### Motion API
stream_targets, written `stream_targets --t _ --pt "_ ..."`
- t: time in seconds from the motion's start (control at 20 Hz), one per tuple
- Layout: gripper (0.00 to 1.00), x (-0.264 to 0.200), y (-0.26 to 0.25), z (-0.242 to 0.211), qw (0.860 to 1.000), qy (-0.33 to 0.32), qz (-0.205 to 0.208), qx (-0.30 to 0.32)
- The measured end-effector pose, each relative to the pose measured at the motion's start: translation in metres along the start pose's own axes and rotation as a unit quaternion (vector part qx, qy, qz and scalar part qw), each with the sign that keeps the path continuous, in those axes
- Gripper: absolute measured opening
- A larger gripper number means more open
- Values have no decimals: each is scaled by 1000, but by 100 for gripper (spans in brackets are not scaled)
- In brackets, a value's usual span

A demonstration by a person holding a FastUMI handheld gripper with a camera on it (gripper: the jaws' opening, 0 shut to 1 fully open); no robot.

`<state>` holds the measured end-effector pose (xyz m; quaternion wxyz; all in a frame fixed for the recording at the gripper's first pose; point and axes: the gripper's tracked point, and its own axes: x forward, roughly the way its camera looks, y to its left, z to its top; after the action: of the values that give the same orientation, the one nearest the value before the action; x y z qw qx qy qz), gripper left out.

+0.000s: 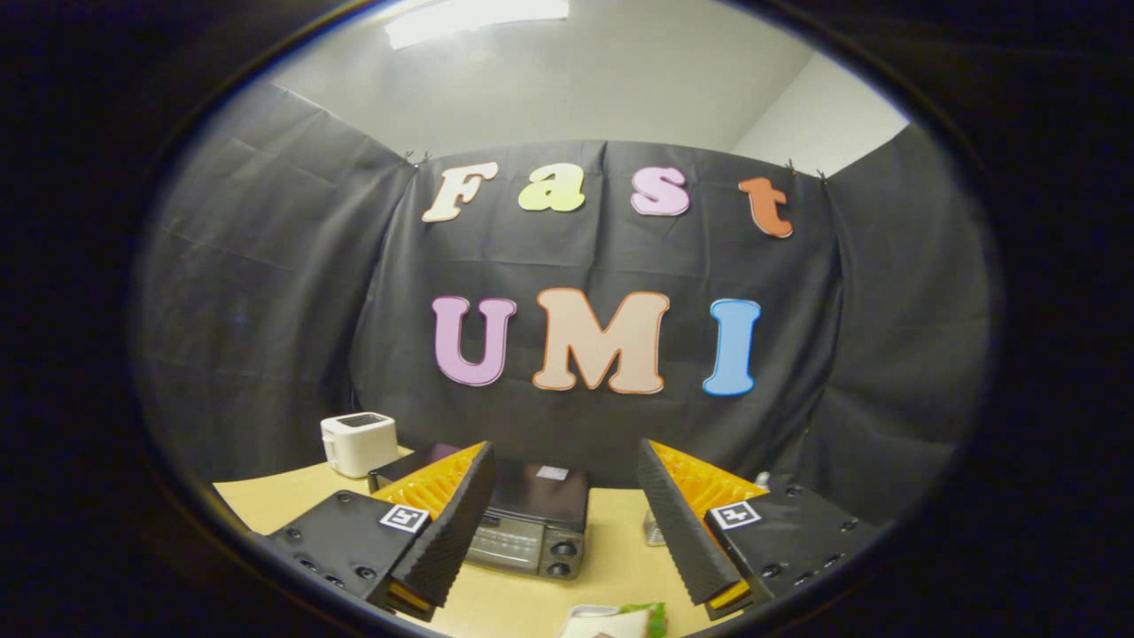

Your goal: Open the toaster oven, put the food inside, and close the toaster oven door.

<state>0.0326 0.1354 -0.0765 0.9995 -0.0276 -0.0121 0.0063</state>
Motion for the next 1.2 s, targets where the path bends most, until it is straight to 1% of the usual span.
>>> stream_targets --t 0.25,0.4,0.55,0.7,0.95,1.1,1.2 --pt "99 26 45 -58 998 27 28 51" --pt "99 47 64 -77 996 24 36 80" --pt "99 68 78 -92 997 11 33 72" --pt "99 84 94 -113 997 17 31 70" --pt "99 112 107 -140 996 19 12 83" --pt "99 125 111 -150 997 17 -4 70" --pt "99 133 116 -160 998 22 -7 66"
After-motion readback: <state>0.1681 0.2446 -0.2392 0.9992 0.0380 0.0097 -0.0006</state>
